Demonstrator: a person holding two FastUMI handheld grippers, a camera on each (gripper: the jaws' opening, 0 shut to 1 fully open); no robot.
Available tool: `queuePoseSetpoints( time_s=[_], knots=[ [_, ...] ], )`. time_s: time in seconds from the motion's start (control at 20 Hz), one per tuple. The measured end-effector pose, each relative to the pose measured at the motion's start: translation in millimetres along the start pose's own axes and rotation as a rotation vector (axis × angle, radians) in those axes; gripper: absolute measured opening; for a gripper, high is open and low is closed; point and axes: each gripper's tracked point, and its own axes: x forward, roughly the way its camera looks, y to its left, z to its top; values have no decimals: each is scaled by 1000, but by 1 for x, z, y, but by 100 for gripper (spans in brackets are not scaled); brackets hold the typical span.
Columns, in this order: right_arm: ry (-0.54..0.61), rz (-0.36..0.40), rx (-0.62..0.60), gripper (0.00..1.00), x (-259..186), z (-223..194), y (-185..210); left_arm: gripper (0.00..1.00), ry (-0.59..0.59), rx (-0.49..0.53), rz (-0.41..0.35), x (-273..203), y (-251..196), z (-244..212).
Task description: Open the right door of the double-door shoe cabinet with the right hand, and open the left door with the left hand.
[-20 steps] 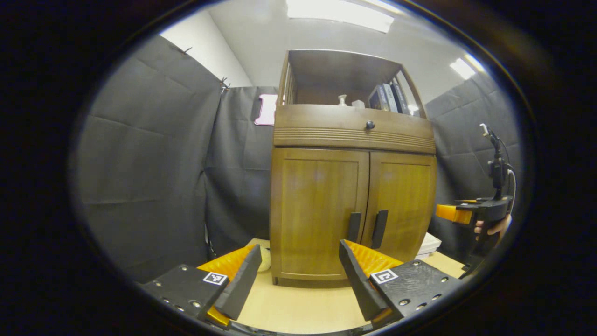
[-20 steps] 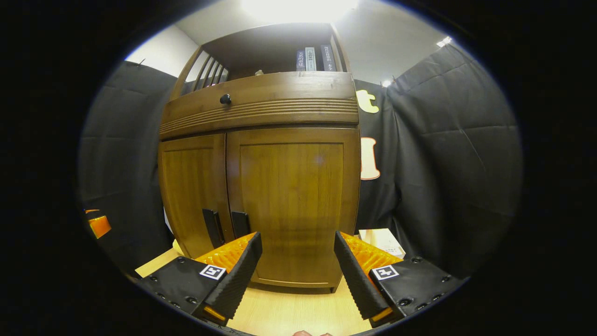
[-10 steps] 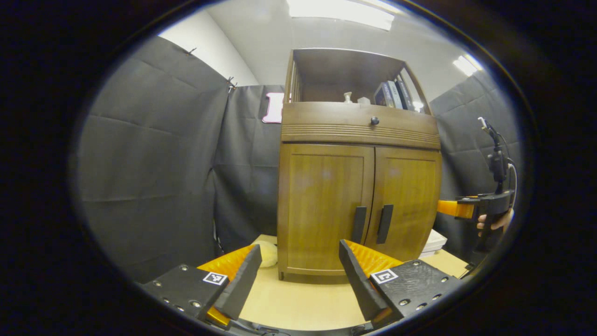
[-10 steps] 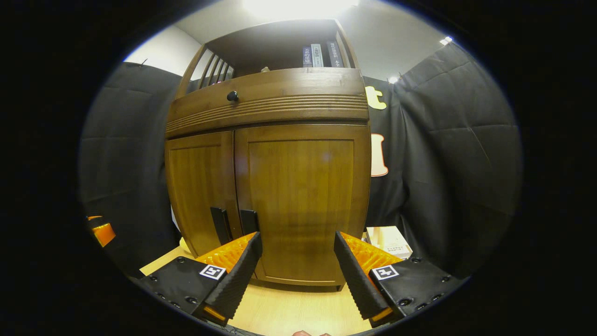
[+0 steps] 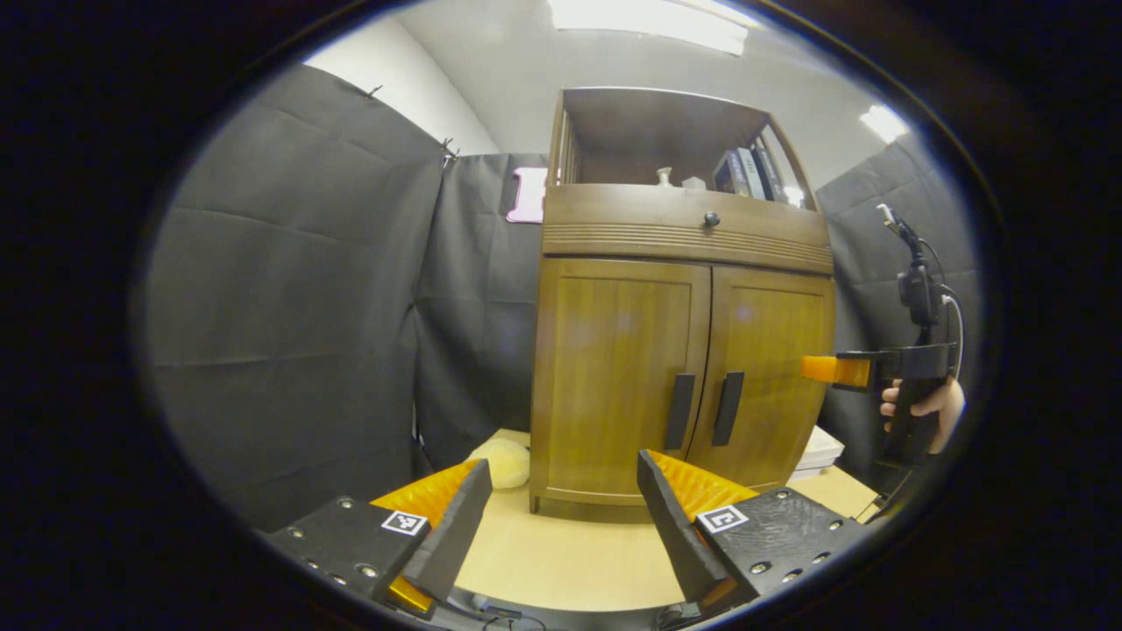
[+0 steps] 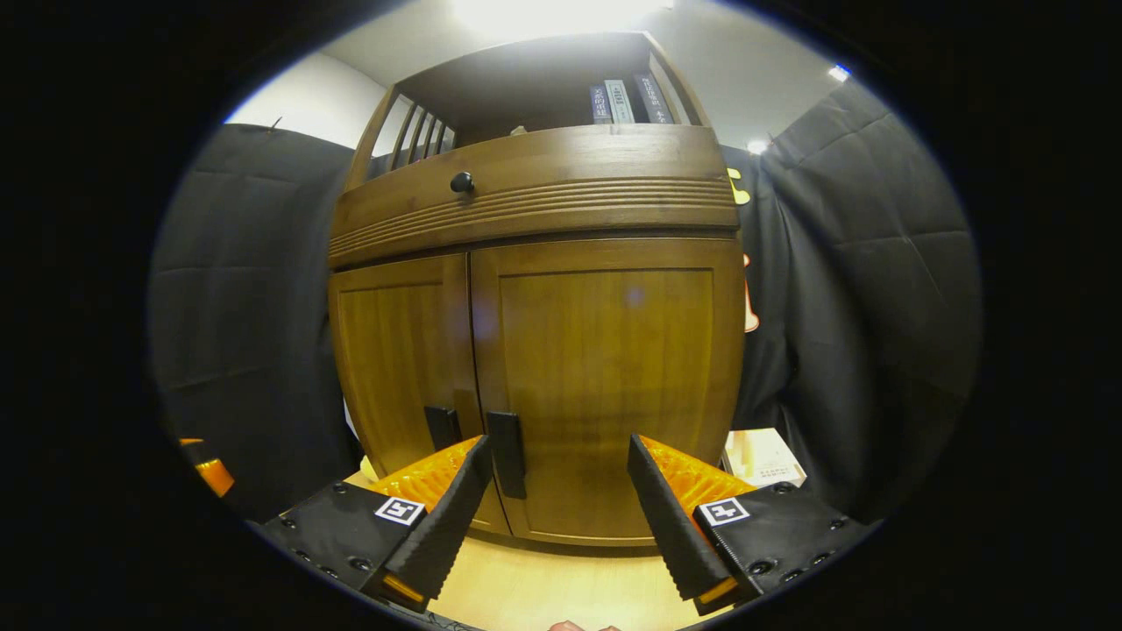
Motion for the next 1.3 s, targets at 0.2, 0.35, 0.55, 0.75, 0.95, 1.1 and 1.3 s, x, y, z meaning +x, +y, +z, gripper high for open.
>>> queuePoseSetpoints(
  time_s=[0.2,0.35,0.55,0.75,0.95,1.1,1.3],
  knots=[
    [-35,17,-7,97,25,14,15,96,27,-2,18,-3,2,-1],
    [-49,33,3,98,42,20,27,96,36,-3,24,-3,3,-1],
    [-44,40,-1,98,63,11,39,96,54,-18,30,-3,2,-3],
    [-28,33,-9,98,86,-4,50,96,85,-35,32,-3,1,-9],
    [-6,-2,-19,98,109,-21,55,96,114,-27,38,-3,0,-11],
    [14,-24,-13,97,127,-27,51,96,133,-30,32,-2,-1,-13],
    [36,-40,-21,98,142,-28,52,96,153,-35,24,-3,-2,-14]
  ],
)
